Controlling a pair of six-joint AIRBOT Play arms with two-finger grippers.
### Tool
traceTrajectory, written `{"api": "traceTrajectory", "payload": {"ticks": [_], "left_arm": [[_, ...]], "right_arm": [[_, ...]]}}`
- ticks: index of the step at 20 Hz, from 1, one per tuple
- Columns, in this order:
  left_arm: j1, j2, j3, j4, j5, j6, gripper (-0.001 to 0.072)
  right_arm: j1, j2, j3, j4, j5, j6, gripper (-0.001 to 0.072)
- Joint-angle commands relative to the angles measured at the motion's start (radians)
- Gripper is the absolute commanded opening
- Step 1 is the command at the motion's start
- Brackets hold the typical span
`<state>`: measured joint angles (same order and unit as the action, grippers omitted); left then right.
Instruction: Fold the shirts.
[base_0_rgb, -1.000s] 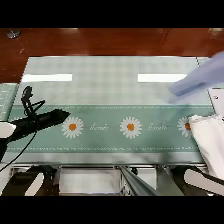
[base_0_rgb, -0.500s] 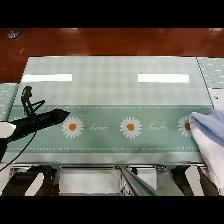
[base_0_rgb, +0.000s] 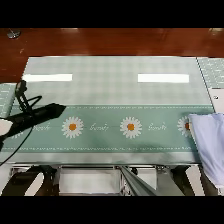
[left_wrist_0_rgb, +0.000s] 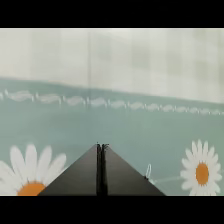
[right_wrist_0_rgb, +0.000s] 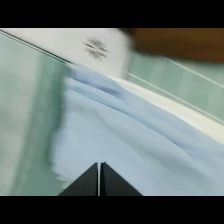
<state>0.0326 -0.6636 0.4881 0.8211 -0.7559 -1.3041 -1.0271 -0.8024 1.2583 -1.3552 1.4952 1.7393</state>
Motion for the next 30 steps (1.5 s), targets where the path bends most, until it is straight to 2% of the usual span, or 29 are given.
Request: {"api": "traceTrajectory", "payload": {"ticks": [1,2,4,6,8,11,14,15,17,19,30], "left_arm": [[0.032,-0.065,0.205,0.051,-0.008,0.01,0.0026],[0.034,-0.116,0.319,0.051,-0.023,0.01,0.0026],[0.012,-0.229,0.558,0.051,-0.074,0.01,0.0026],[-0.039,-0.338,0.749,0.055,-0.149,0.01,0.0026],[-0.105,-0.411,0.817,0.113,-0.215,0.003,0.0026],[-0.168,-0.488,0.729,0.391,-0.259,-0.21,0.0026],[-0.151,-0.558,0.637,0.472,-0.27,-0.227,0.0026],[-0.143,-0.577,0.621,0.474,-0.27,-0.226,0.0027],[-0.132,-0.606,0.617,0.474,-0.269,-0.222,0.0028],[-0.13,-0.61,0.617,0.474,-0.278,-0.182,0.0028],[-0.133,-0.611,0.617,0.472,-0.281,-0.185,0.0028]], "right_arm": [[0.119,-0.115,0.183,0.625,-0.24,-0.187,0.0016],[0.231,-0.157,0.243,0.666,-0.253,-0.208,0.0016],[0.526,-0.237,0.332,0.592,-0.289,-0.243,0.0016],[0.824,-0.311,0.337,0.402,-0.329,-0.244,0.0017],[1.08,-0.411,0.317,0.146,-0.318,-0.219,0.0017],[1.289,-0.567,0.162,-0.148,-0.327,-0.09,0.0016],[1.275,-0.669,0.005,-0.226,-0.327,0.112,0.0016],[1.255,-0.678,-0.02,-0.225,-0.329,0.142,0.0016],[1.232,-0.677,-0.021,-0.225,-0.335,0.136,0.0017],[1.228,-0.677,-0.008,-0.222,-0.319,0.134,0.0017],[1.228,-0.677,-0.008,-0.223,-0.325,0.134,0.0017]]}}
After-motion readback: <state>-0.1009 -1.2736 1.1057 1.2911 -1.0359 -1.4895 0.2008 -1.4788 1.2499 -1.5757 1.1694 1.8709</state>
